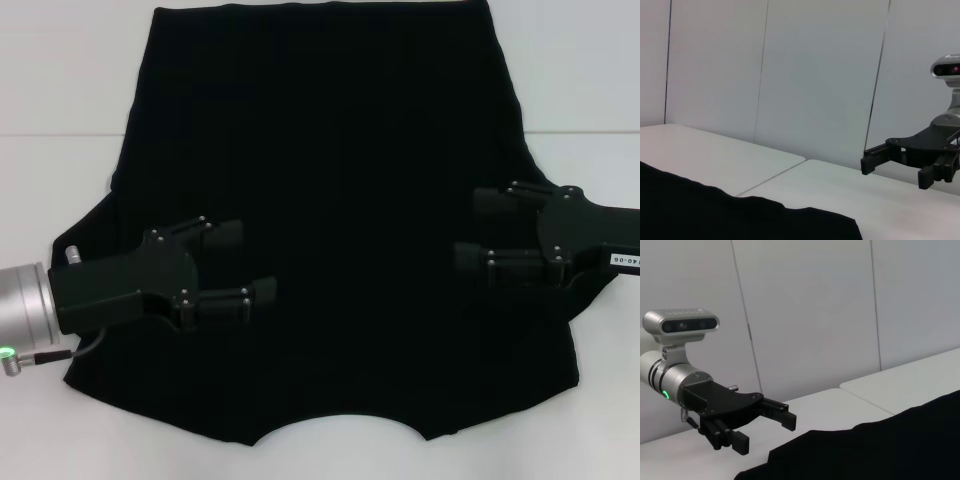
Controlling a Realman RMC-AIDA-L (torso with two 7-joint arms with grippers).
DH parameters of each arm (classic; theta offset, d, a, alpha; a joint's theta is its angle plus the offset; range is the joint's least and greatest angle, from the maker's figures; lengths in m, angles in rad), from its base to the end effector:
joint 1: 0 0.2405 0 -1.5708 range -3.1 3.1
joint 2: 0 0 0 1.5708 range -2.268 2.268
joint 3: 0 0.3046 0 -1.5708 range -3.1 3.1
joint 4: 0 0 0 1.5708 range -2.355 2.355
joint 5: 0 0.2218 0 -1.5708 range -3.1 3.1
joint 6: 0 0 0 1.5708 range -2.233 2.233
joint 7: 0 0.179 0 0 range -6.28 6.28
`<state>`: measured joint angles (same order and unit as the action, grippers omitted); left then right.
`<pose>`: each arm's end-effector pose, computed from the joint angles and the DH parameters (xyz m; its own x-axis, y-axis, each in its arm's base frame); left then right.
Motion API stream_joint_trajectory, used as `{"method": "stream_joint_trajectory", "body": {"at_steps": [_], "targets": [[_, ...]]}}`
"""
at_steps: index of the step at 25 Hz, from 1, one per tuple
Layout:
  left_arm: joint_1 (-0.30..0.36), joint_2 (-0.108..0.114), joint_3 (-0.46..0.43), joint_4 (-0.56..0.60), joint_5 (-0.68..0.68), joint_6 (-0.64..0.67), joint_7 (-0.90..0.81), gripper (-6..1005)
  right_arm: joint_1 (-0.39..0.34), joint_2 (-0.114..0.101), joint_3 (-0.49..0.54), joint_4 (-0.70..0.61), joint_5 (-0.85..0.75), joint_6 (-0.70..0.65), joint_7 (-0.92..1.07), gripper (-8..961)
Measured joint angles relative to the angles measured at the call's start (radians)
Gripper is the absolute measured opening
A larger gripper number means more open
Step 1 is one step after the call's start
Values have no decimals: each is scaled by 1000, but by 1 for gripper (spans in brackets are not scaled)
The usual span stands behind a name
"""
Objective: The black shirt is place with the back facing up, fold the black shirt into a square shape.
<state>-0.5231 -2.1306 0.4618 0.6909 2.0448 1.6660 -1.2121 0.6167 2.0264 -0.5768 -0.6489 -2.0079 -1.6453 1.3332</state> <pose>-0.2869 0.3642 -0.0410 0.7723 0.1874 0.6070 0.3961 -0.8891 -0.2295 0.2673 0.3996 -0.0164 0.8075 -0.2121 -0.5504 -0.3618 -0.9150 -0.1783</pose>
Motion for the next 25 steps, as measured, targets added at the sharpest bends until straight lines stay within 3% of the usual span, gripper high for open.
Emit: {"method": "stream_joint_trajectory", "body": {"at_steps": [18, 25], "targets": [[0, 0, -4, -1, -1, -5, -36, 905, 2, 6, 0, 0, 2, -1, 0, 901], [-4, 3, -7, 88, 8, -107, -430, 905, 9, 17, -1, 9, 1, -1, 0, 902]]}}
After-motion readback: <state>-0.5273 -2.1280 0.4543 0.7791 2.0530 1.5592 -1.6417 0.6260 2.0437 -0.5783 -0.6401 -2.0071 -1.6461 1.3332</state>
